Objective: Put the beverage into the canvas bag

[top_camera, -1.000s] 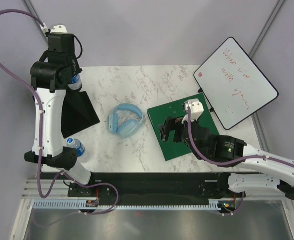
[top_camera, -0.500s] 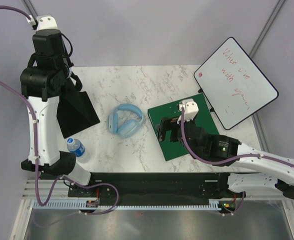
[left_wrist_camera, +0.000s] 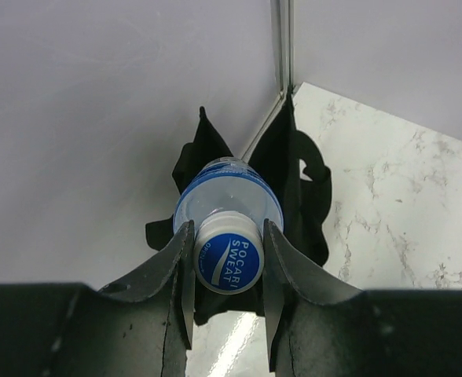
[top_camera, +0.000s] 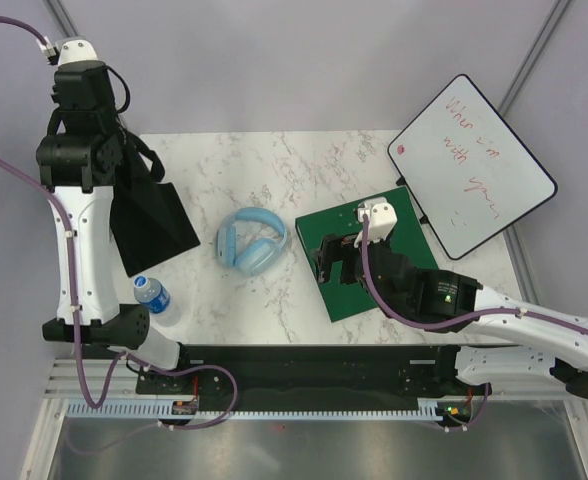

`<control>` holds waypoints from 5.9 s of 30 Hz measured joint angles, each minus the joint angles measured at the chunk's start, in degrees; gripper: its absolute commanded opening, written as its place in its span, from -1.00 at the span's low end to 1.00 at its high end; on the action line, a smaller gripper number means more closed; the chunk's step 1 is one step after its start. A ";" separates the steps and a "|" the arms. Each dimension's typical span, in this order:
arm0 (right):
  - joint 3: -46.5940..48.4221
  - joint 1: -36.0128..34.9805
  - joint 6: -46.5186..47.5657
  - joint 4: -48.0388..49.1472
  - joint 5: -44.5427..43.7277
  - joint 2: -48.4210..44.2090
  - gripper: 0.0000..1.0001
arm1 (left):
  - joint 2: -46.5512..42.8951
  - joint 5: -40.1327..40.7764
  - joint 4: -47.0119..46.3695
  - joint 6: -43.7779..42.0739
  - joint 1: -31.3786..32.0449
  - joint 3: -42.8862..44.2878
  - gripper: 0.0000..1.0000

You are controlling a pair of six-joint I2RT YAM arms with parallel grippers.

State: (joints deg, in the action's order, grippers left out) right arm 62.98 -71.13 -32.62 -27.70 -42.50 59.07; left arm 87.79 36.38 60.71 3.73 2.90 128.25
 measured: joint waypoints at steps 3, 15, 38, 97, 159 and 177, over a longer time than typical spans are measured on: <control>0.00 0.00 0.31 0.07 0.00 0.00 0.96 | 1.31 -1.77 -0.09 0.37 -1.99 -1.51 -0.95; 0.00 0.07 2.67 0.61 -0.46 0.00 0.96 | 6.34 -11.41 -4.26 4.22 -9.51 -7.98 -0.95; 0.00 0.24 3.89 2.84 0.46 0.63 0.96 | 13.42 -18.51 -10.36 7.04 -12.59 -13.53 -0.95; 0.00 0.44 3.74 3.63 2.56 -0.42 0.96 | -3.34 -25.14 -8.81 9.29 -16.00 -19.61 0.73; 4.70 7.04 7.15 20.46 32.92 16.59 0.96 | -42.38 -24.39 8.70 23.28 -14.27 -70.10 0.12; 4.20 7.19 6.88 20.37 32.57 16.50 0.96 | -40.83 -22.93 8.15 22.40 -14.27 -68.50 0.13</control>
State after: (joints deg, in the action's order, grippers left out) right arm 67.18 -63.94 -25.74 -7.33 -9.93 75.57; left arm 46.96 13.45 68.86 26.13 -11.38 59.75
